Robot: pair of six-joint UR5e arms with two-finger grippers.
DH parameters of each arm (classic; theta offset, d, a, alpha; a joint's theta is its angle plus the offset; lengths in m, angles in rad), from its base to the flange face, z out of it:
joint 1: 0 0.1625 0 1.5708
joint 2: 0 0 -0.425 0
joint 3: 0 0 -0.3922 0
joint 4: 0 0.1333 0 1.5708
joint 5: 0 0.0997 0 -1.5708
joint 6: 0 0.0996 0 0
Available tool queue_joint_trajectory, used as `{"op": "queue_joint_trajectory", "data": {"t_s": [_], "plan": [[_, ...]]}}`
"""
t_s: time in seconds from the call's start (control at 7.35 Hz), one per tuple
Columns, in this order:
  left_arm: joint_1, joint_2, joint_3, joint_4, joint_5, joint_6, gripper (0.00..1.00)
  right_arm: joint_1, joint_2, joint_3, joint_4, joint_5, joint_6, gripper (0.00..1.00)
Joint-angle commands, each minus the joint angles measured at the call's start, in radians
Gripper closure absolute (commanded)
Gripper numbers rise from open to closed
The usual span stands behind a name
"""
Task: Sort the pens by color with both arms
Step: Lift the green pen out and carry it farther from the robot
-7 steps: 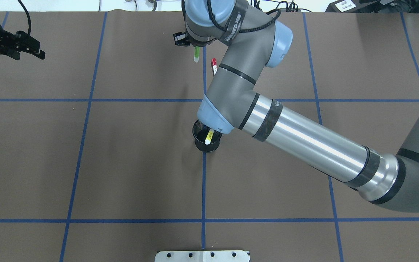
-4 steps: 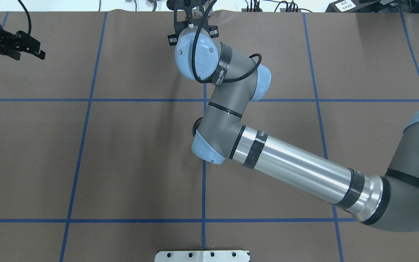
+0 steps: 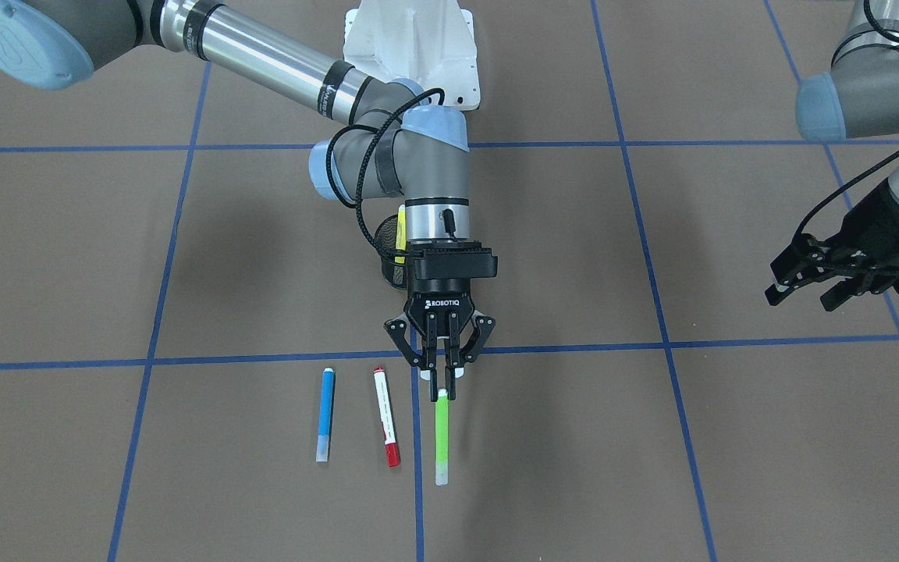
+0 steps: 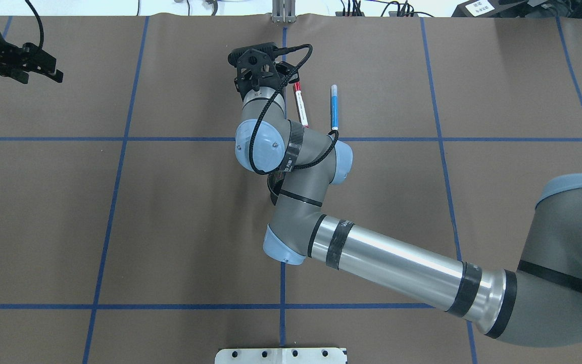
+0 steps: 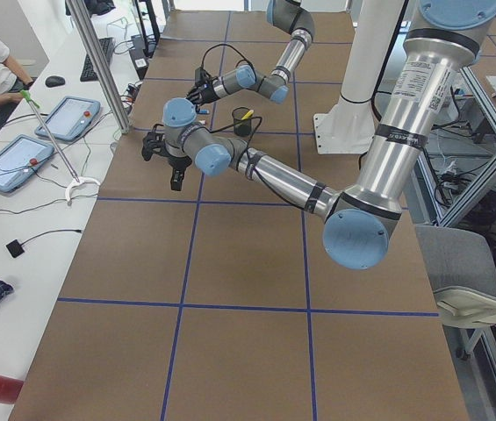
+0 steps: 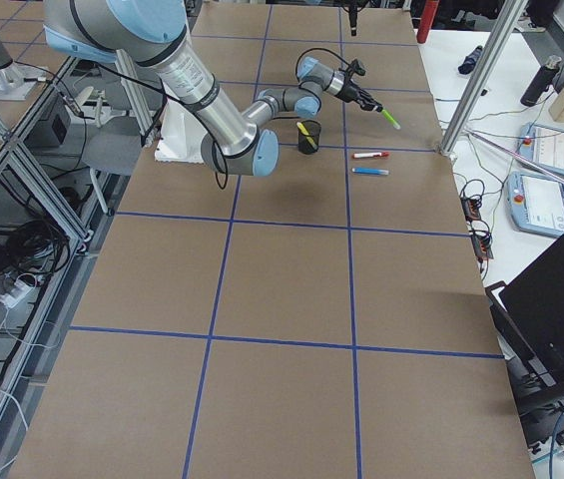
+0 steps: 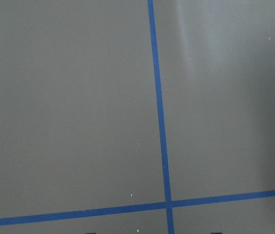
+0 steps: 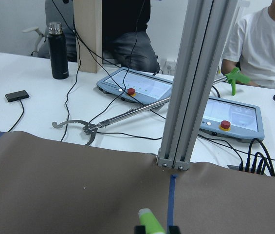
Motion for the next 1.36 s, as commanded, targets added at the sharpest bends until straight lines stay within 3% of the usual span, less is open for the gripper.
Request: {"op": "queue_joint_trajectory", "data": {"t_s": [0.0,0.68,0.82,1.09,1.22], "plan": [[0.000,-0.001,-0.001,0.000,-0.001,-0.002,0.17,-0.007,0.059,-0.116,0.003,-0.017,-0.070,1.00],[0.002,-0.005,0.003,0.000,-0.001,-0.002,0.17,-0.033,0.039,-0.090,0.003,0.003,-0.112,1.00],[0.002,-0.005,0.003,0.000,-0.001,-0.002,0.17,-0.038,-0.011,-0.011,0.003,0.019,-0.134,1.00],[0.002,-0.006,0.002,0.000,-0.001,-0.002,0.17,-0.041,-0.025,0.009,0.002,0.023,-0.167,1.00],[0.002,-0.006,0.002,0.000,-0.001,-0.002,0.17,-0.044,-0.025,0.008,0.002,0.023,-0.167,0.94]]}}
